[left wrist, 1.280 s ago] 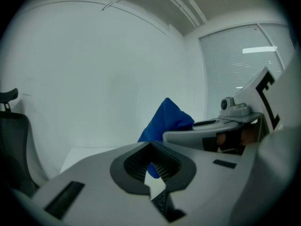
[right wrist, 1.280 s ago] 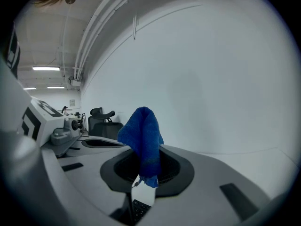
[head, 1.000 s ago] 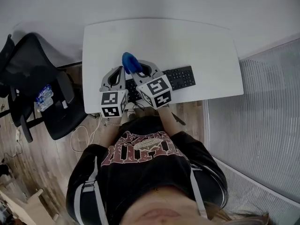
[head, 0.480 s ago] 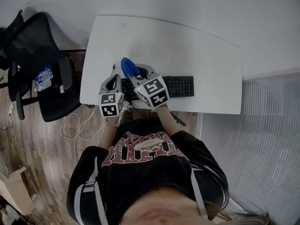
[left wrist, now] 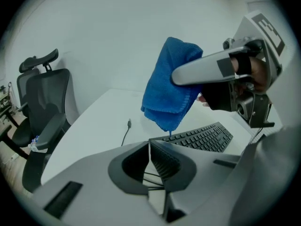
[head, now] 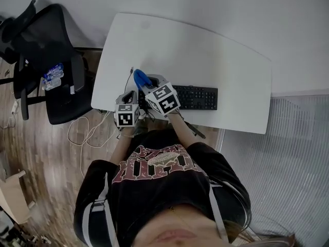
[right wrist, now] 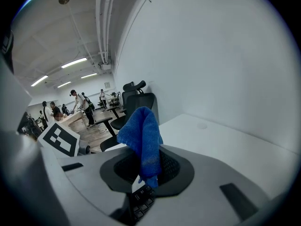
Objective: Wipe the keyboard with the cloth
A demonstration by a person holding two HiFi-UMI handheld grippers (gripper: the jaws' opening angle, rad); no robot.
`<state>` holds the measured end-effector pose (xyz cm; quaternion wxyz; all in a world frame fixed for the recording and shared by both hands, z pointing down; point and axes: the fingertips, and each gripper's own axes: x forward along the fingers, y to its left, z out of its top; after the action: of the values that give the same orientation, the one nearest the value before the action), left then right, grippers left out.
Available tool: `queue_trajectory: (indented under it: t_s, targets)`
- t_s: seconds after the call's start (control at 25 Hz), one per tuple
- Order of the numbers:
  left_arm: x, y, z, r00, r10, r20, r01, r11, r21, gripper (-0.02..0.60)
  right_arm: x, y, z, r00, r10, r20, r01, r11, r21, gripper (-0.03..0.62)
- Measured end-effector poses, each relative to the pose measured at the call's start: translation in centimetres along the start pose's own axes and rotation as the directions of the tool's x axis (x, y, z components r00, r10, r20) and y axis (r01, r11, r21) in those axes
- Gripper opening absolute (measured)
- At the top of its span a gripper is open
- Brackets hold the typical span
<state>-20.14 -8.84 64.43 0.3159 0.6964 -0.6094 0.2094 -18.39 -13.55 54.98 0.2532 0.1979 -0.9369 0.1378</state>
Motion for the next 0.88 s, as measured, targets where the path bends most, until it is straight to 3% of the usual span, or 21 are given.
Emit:
queue_trajectory:
  t_s: [0.4,0.88]
  targets:
    - [2.1,-0.2,-3.7,0.994,-0.006,-0.106,0.007,1.0,0.007,0.035,3.8,0.4,-3.2,0.994,0.046,-0.097,-0.046,0.999,0.0,0.064]
    - [2.6,-0.6,-4.9,0.99,-0.014,-0.14,0.014,1.0,0.0,0.035,4.8,-0.5,-6.6,0.984,0.042,-0.173,-0.039,0.999,0.023,0.064]
